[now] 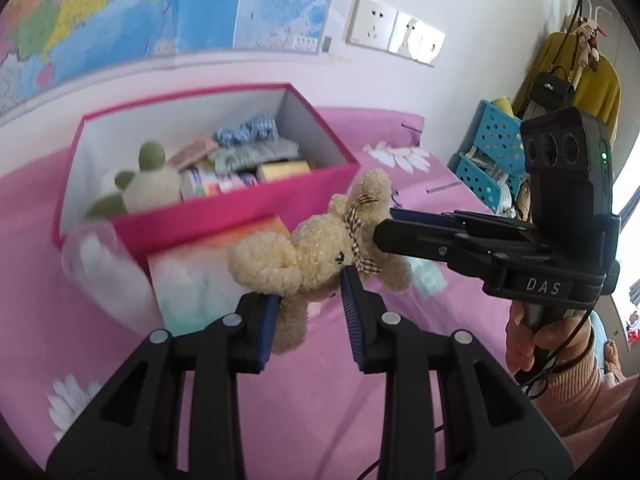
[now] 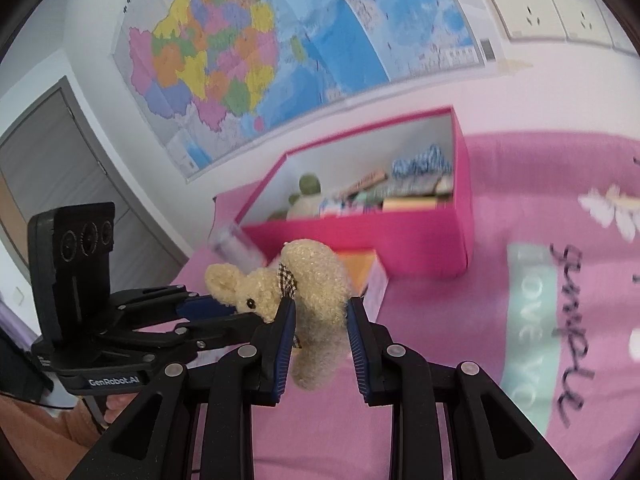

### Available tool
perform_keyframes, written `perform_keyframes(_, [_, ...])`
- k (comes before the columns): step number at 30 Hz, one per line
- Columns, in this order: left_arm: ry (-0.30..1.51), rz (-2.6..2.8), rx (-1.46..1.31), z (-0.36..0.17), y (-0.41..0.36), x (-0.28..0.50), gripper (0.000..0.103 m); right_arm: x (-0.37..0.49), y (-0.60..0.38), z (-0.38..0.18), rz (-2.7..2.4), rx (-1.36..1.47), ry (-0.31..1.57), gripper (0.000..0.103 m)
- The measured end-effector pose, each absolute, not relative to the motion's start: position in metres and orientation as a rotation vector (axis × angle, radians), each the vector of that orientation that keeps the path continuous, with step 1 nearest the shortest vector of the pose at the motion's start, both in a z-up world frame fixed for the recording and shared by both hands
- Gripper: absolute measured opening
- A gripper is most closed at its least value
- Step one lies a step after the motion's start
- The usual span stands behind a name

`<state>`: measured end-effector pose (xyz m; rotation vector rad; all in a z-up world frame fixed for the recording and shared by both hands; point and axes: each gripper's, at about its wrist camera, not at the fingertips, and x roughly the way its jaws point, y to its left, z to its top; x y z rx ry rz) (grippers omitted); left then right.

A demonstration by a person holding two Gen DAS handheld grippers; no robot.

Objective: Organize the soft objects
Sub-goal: 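Carry the teddy bear over the pink box, then lower the bear into the box and open the right gripper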

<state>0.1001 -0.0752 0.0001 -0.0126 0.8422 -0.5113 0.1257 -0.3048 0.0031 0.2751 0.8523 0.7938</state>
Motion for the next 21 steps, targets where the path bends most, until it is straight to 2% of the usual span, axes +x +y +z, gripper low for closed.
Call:
perform_keyframes(11, [0.828, -0.427, 0.002, 0.02, -0.077, 0.17, 0.034, 0.182, -0.294, 0.025, 0.769, 0.283, 0.787, 0.026])
perform_keyframes(21, [0.898, -0.339, -0.007, 0.003, -0.075, 0.213, 0.033, 0.227, -0.262, 0.017, 0.756, 0.254, 0.811, 0.026])
